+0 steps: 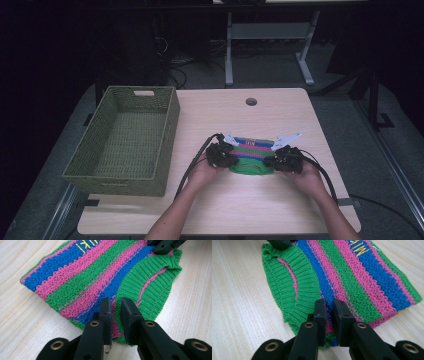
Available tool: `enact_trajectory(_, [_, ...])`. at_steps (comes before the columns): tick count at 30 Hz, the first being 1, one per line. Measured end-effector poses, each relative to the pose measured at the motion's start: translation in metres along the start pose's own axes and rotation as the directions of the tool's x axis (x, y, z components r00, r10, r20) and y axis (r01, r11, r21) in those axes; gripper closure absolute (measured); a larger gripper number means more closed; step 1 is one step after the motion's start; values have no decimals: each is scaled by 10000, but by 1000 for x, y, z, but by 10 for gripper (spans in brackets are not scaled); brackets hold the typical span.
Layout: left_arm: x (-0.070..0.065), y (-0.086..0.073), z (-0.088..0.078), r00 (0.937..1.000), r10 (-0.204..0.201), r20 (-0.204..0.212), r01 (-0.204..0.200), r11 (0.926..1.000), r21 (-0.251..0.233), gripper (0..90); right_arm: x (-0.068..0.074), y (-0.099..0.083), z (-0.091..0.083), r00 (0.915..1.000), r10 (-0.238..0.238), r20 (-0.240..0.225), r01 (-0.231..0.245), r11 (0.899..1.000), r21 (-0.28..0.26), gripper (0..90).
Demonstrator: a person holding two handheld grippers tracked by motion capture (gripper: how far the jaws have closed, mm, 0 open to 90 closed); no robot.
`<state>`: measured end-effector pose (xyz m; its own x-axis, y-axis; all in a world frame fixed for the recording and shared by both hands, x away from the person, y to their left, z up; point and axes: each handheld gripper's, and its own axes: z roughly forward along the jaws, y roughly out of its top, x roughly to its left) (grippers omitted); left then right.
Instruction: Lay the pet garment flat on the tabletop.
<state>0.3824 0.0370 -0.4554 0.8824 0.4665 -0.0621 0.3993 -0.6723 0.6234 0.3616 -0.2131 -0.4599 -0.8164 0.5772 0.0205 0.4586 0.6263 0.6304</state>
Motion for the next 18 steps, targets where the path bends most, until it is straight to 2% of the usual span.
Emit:
enact_trajectory(7, [0,-1,0,10000,52,-78,-53,9999,-102,859,-3,-3,0,9996,227,-195,-230,9996,-191,842])
enact_trajectory(10, [1,-1,-1,10000,9,-34,-10,10000,-71,871,-5,-4,-1,9984,484,-296,-493,9983,-303,845])
enact_trajectory(18, [1,1,-4,9999,-106,19,106,9999,-92,877,-4,-3,-3,9987,420,-293,-431,9984,-368,850])
